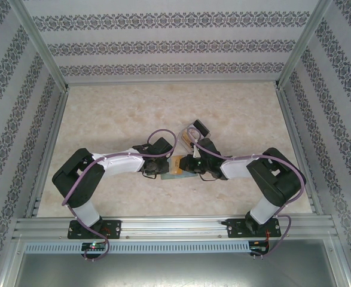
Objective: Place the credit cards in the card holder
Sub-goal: Insert the credit card into the card slot.
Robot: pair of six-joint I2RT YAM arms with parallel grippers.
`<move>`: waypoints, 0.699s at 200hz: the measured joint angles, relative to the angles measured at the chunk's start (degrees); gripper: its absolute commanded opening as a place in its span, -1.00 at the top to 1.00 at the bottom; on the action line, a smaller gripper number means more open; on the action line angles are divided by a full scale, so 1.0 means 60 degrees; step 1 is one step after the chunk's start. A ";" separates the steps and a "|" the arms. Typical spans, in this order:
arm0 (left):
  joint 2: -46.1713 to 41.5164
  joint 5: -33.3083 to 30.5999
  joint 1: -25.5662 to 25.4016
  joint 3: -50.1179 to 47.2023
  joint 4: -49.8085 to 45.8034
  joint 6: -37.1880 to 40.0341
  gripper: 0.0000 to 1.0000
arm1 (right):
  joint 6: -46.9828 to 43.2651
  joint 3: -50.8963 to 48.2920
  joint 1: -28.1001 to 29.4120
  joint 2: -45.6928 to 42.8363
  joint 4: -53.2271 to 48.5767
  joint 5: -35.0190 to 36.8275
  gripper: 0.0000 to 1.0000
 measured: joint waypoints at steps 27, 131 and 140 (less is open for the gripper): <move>0.0000 -0.0004 0.0000 0.0000 -0.0004 0.0000 0.63 | -0.0011 0.0004 -0.0029 -0.0025 -0.0062 -0.0051 0.77; 0.0025 -0.0025 0.0000 0.0022 -0.0007 0.0000 0.63 | -0.0044 0.0066 -0.0379 -0.0117 -0.0699 -0.0750 0.77; 0.0029 -0.0029 0.0000 0.0033 -0.0011 0.0000 0.62 | -0.0047 0.0182 -0.0379 0.0018 -0.0703 -0.0871 0.78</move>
